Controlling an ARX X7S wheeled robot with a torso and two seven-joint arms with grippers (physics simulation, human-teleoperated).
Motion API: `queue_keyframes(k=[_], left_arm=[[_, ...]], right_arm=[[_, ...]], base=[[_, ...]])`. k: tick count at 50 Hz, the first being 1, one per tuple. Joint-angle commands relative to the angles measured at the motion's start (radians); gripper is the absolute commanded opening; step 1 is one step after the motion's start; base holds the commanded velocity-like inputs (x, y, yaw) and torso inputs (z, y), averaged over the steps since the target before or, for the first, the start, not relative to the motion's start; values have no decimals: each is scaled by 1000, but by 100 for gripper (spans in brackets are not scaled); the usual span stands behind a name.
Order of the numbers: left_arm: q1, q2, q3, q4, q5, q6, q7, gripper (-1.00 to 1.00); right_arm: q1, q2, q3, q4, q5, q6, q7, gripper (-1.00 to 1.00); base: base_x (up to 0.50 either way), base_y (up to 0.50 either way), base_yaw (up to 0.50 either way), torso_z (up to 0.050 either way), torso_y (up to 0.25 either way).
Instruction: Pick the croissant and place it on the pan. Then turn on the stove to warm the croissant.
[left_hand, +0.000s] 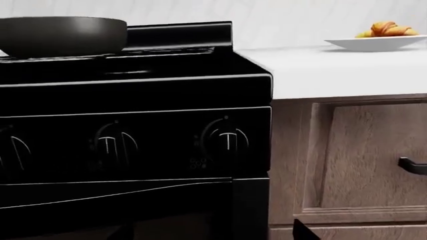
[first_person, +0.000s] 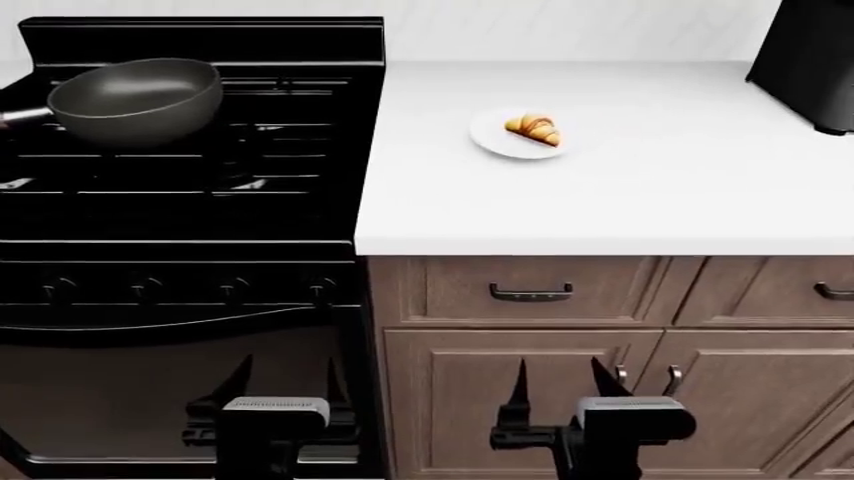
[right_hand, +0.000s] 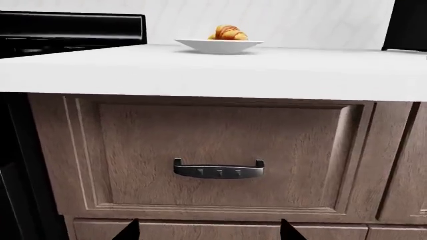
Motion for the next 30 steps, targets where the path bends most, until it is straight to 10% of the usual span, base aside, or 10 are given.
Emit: queue_keyframes(k=[1, 9, 30], left_arm=[[3, -14, 22, 13, -2, 8, -6, 100], [5, -26, 41, 118, -25, -82, 2, 100], [-108, -133, -40, 844, -283, -852, -1, 100]], right_arm=[[0, 8, -13, -17, 16, 10, 10, 100], [-10, 33, -18, -173, 28, 100, 24, 100], [271, 226, 99, -884, 385, 925, -40, 100]], base=[[0, 0, 0, 50, 78], [0, 0, 0, 50, 78], [0, 0, 0, 50, 75]])
